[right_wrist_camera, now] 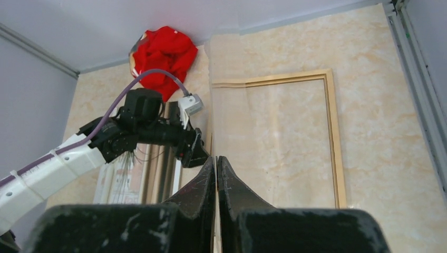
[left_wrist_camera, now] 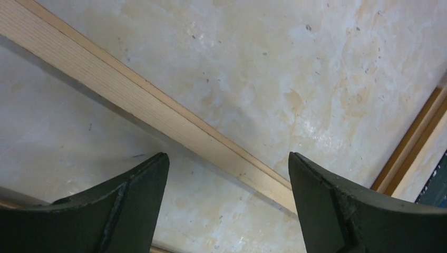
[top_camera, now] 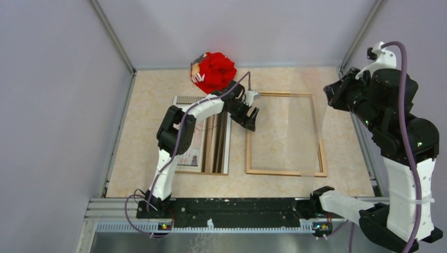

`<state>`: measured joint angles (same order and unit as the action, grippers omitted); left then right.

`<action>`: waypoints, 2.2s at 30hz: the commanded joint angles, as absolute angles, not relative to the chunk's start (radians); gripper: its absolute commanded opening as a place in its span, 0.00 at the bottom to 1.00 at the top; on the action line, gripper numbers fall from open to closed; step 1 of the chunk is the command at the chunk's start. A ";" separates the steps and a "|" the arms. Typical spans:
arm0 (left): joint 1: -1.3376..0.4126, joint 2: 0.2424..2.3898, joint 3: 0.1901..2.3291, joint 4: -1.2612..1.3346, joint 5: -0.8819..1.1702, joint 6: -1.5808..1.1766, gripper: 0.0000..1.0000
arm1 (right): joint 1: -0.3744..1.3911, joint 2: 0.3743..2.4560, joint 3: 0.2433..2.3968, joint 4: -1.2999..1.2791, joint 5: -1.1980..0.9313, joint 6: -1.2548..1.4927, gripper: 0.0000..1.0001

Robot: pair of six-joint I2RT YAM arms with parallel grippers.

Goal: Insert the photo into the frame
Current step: Move the photo frame to the center of the board, then place the photo frame item at the center of the board.

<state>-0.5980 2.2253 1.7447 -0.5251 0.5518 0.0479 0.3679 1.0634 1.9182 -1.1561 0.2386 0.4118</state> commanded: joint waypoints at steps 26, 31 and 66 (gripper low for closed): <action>-0.549 2.037 1.320 -0.409 -0.032 0.113 0.68 | 0.363 1.107 1.809 -0.981 0.118 0.385 0.00; -0.502 1.985 1.245 -0.400 -0.050 0.172 0.68 | 0.363 1.118 1.799 -0.963 0.071 0.393 0.00; 0.035 1.701 1.468 -0.656 0.615 0.264 0.98 | 0.310 1.324 1.919 -0.680 -0.597 0.784 0.00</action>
